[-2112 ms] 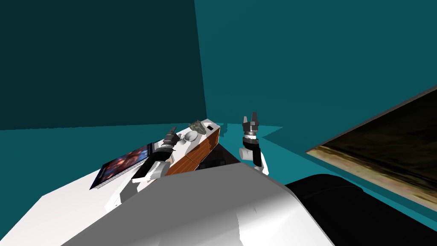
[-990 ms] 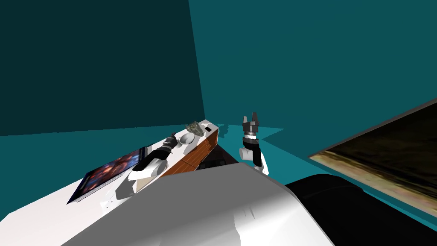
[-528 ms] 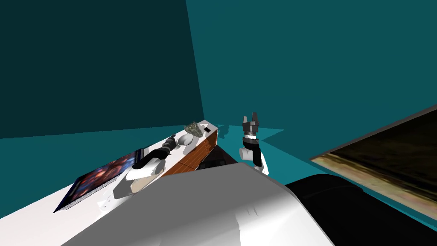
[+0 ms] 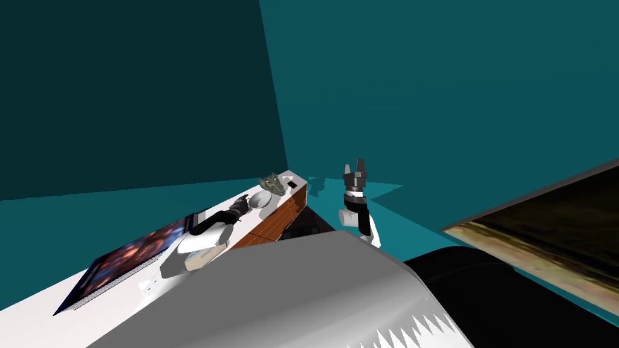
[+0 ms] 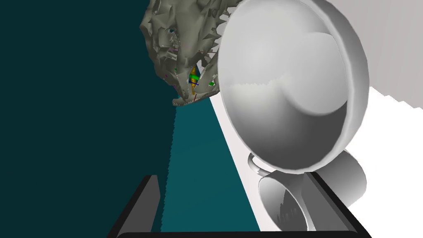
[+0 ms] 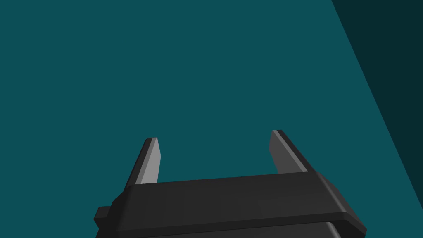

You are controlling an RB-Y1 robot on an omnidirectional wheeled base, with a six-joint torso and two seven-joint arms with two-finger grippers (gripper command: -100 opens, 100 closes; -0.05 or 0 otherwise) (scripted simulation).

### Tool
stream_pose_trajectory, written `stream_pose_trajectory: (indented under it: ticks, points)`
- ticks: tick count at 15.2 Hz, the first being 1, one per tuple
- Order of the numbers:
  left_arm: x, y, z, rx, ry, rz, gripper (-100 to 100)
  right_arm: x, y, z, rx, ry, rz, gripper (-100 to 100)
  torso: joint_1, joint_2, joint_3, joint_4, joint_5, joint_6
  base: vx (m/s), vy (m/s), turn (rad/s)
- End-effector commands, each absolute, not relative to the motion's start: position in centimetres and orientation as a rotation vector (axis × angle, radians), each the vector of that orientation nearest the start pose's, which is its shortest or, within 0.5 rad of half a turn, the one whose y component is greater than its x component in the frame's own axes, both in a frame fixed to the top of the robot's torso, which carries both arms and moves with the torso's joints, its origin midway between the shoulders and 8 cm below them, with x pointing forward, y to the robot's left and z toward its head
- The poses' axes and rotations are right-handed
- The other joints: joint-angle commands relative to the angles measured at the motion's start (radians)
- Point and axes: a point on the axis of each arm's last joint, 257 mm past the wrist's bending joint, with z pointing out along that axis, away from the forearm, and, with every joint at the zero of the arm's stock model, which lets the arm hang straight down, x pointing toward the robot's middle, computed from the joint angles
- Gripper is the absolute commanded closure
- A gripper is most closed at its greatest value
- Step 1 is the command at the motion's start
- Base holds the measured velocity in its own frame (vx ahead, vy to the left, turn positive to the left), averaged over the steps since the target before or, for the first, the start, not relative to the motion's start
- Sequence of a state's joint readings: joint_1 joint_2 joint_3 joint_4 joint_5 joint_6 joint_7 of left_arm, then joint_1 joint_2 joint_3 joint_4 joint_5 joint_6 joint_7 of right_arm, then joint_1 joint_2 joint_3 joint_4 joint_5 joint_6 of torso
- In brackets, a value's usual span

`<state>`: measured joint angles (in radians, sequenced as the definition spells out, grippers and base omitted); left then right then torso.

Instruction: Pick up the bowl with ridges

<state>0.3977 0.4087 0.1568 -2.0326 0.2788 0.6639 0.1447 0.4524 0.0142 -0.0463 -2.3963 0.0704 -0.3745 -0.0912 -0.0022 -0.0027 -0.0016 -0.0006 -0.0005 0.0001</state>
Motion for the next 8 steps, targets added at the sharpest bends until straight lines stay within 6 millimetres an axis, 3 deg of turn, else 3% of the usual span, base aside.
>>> stream_pose_trajectory:
  ticks: [1, 8]
  points:
    - [38.5, 41.7, -30.6, -1.719, 1.462, -0.712, -100, 34.1, -28.2, 6.8, 0.630, 0.587, 1.314, 0, 0.000, 0.000, 0.000, 0.000, 0.000, 0.000, 0.040, -0.037, -0.019]
    - [36.5, 43.0, -33.5, -1.865, 1.490, -0.617, -100, 34.1, -28.2, 6.8, 0.630, 0.587, 1.314, 0, 0.000, -0.001, 0.000, 0.000, 0.000, 0.000, 0.041, -0.029, -0.016]
